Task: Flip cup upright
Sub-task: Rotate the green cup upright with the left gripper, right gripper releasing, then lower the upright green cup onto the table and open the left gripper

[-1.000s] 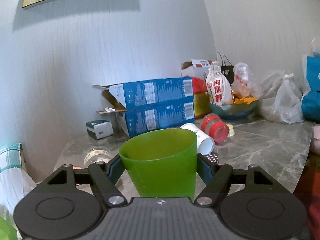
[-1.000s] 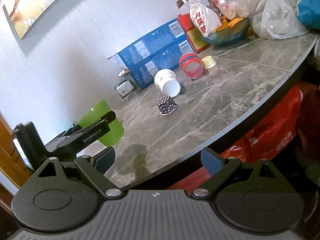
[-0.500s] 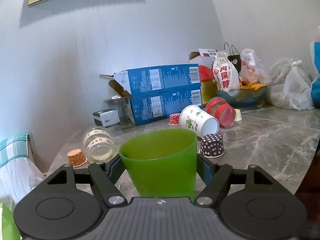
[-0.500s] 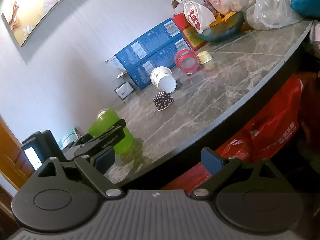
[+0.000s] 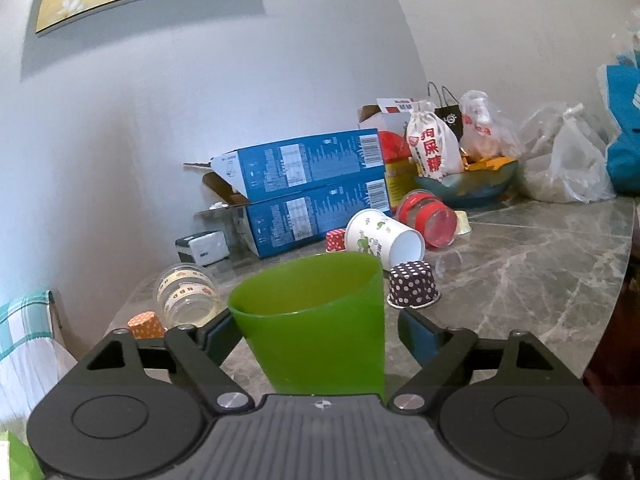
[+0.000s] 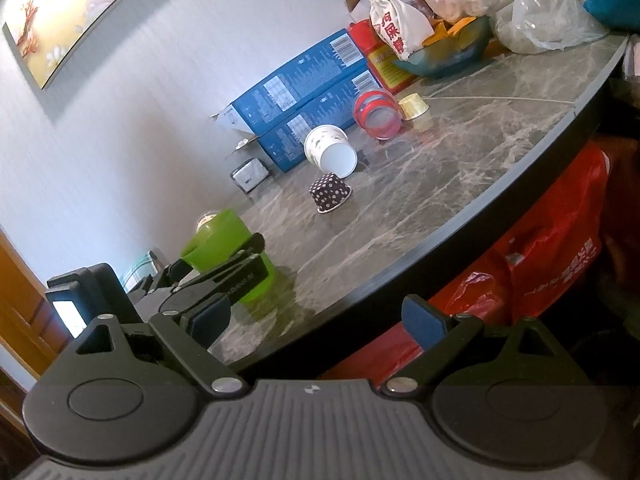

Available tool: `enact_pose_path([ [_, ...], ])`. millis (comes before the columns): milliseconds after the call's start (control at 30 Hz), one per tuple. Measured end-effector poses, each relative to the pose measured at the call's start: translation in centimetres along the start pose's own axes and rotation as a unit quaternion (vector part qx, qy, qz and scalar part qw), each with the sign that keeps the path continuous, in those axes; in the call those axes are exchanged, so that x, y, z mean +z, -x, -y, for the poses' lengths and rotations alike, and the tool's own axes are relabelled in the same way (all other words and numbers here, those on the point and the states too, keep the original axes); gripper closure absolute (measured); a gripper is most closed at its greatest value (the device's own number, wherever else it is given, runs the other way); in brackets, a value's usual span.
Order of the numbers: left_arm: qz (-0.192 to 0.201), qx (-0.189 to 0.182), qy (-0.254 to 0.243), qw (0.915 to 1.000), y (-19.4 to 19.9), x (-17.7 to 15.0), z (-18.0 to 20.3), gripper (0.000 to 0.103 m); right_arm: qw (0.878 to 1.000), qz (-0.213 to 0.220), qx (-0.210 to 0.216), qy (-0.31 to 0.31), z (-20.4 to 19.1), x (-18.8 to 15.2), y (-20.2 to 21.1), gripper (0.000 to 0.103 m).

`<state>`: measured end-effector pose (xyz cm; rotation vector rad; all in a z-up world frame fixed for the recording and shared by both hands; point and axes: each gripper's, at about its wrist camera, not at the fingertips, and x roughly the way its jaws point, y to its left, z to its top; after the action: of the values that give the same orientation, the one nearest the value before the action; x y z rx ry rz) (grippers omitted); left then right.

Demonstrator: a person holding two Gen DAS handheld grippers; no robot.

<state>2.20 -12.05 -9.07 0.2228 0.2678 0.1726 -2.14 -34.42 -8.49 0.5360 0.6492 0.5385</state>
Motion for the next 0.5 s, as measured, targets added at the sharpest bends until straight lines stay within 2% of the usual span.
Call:
enact_pose_path([
  [233,-0.004,-0.01,-0.014,0.9998,0.0,-0.4,0.3,0.006,1.0,0.0,-0.001,-0.001,-0.2,-0.3,0.1,0.009],
  [400,-0.005,-0.014,-0.021,0.9997,0.5,-1.1,-0.4,0.005,1.0,0.003,-0.002,0.003,-0.6,-0.3,0.3,0.009],
  [500,-0.01,-0.022,-0.016,0.9996,2.3,-1.6,-1.9,0.005,1.0,0.007,-0.007,0.015,-1.4,-0.1,0.3,0.008],
])
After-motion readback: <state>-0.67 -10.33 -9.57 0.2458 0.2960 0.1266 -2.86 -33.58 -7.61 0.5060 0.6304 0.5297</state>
